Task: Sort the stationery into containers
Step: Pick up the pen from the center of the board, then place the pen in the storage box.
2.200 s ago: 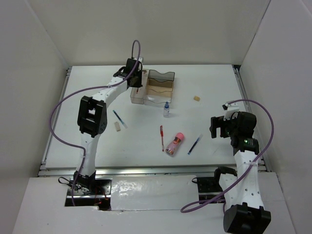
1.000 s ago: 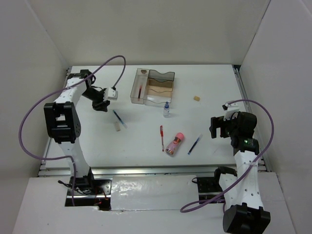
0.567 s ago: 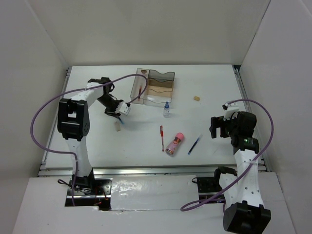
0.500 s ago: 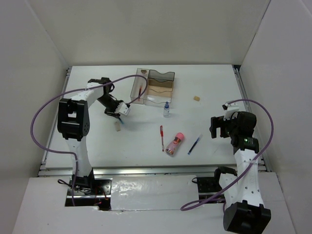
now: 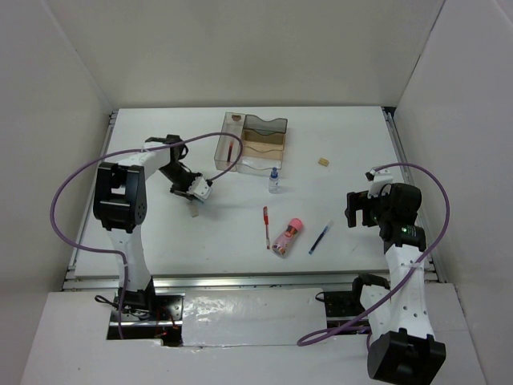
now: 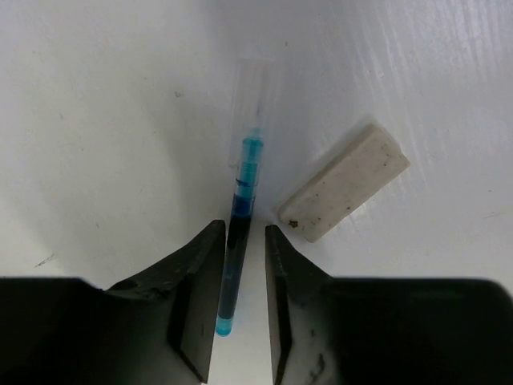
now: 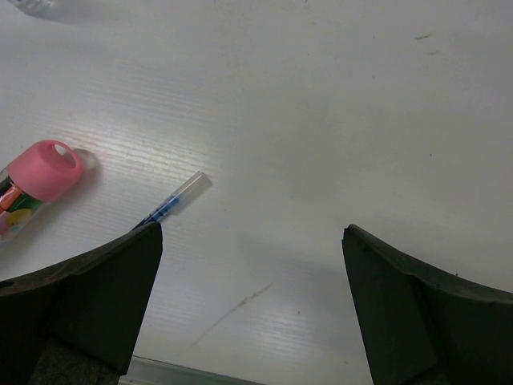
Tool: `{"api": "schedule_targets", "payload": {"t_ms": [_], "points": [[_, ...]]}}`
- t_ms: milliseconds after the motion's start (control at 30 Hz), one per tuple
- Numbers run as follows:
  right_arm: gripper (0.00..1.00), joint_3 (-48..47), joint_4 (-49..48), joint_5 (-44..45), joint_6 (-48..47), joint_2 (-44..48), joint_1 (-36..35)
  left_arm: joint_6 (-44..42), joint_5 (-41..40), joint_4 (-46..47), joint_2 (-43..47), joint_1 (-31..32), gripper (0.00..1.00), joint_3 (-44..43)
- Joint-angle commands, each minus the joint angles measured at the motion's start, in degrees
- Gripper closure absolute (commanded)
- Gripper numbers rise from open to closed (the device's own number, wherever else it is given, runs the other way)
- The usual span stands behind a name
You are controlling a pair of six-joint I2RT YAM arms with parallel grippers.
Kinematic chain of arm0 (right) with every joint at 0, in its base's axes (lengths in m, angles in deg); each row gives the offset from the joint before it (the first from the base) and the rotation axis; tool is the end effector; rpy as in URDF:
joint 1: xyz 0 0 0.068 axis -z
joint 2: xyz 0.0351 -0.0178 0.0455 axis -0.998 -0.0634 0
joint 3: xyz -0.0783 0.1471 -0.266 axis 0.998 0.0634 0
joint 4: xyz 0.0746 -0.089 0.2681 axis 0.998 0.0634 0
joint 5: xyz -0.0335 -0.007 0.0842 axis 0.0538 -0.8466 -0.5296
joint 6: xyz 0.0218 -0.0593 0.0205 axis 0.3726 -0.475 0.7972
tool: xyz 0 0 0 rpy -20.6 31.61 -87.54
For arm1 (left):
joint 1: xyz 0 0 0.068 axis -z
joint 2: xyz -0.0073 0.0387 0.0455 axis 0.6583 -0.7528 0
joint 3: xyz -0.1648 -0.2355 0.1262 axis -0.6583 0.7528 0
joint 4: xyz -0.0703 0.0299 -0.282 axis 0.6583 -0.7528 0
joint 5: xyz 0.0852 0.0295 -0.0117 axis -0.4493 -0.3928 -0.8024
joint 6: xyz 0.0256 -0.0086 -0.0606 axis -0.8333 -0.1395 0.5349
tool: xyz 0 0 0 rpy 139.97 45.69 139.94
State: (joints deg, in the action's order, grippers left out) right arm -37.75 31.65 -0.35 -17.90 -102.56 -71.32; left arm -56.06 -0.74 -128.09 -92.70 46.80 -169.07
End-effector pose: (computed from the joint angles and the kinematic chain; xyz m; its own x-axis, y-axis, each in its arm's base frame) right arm 0.1712 -0.0271 0.2722 -0.5615 -0.1646 -0.8110 -0.2134 0.9757 -0.0503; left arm 0.4246 -0.0646 0.1662 0.3782 0.8320 -0.4060 0.9256 -0.3477 0.1497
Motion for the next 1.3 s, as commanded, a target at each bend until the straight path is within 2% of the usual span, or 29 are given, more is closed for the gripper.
{"api": "schedule_targets", "payload": {"t_ms": [0,100,267,367,400,533,567,600,633,667,700,733,767,833,867,933,1067,1267], "points": [[0.01,0.15,0.16,0.30,-0.38,-0.02,0.42,-2.11,-2.46,1.41,-1.27,0.35,0.64,1.69],[0.01,0.06,0.16,0.21,-0.46,0.07,0.33,-1.15,-4.57,0.97,-1.09,0.79,0.81,2.66],[0.01,0.06,0.60,-0.67,-0.99,0.42,0.42,1.57,-4.32,2.37,1.36,1.23,0.88,5.12],[0.01,0.15,0.42,-0.75,-0.81,1.12,0.42,9.36,-0.64,5.36,5.67,1.93,0.92,6.09],[0.01,0.06,0.60,-0.76,-0.81,1.30,0.42,11.92,0.94,5.62,8.29,2.54,0.98,4.87],[0.01,0.15,0.34,-1.02,-0.55,2.01,0.51,32.82,8.15,5.98,13.67,5.00,1.00,-1.98],[0.01,0.15,0.16,-1.19,-0.38,2.01,0.51,42.18,11.04,5.63,14.20,5.62,1.00,-6.00],[0.01,0.06,0.16,-1.11,-0.29,1.83,0.51,46.80,12.55,5.89,14.64,5.88,1.00,-7.87],[0.01,0.06,0.16,-1.02,-0.29,1.83,0.42,58.59,13.08,8.67,14.73,6.06,1.00,-9.45],[0.01,-0.02,0.07,-0.93,-0.11,1.74,0.42,65.06,12.74,11.14,14.82,6.32,1.00,-11.64],[0.01,-0.03,0.07,-0.84,-0.02,1.57,0.59,71.21,11.43,13.95,14.64,6.59,1.00,-12.53],[0.01,-0.03,-0.02,-0.76,-0.11,1.57,0.51,83.81,9.59,20.33,14.38,6.76,1.00,-12.89],[0.01,-0.03,-0.02,-0.93,-0.02,1.65,0.60,89.50,3.74,23.00,13.77,7.63,1.00,-13.59],[0.01,-0.03,0.07,-0.76,-0.02,1.74,0.60,102.22,-2.26,29.84,12.89,8.43,1.00,-14.21],[0.01,-0.03,-0.02,-0.67,0.15,1.83,0.60,105.69,-7.51,31.62,11.93,8.96,1.00,-14.47],[0.01,-0.03,-0.10,-0.41,0.24,1.83,0.51,114.03,-10.54,35.23,10.95,9.22,1.00,-14.48],[0.01,0.06,-0.37,-0.41,0.42,1.57,0.60,120.57,-16.87,41.82,6.04,10.80,1.00,-17.10],[0.02,0.06,-0.72,0.21,0.68,0.69,0.68,124.53,-23.91,41.84,-3.10,13.18,0.99,-25.72]]}}
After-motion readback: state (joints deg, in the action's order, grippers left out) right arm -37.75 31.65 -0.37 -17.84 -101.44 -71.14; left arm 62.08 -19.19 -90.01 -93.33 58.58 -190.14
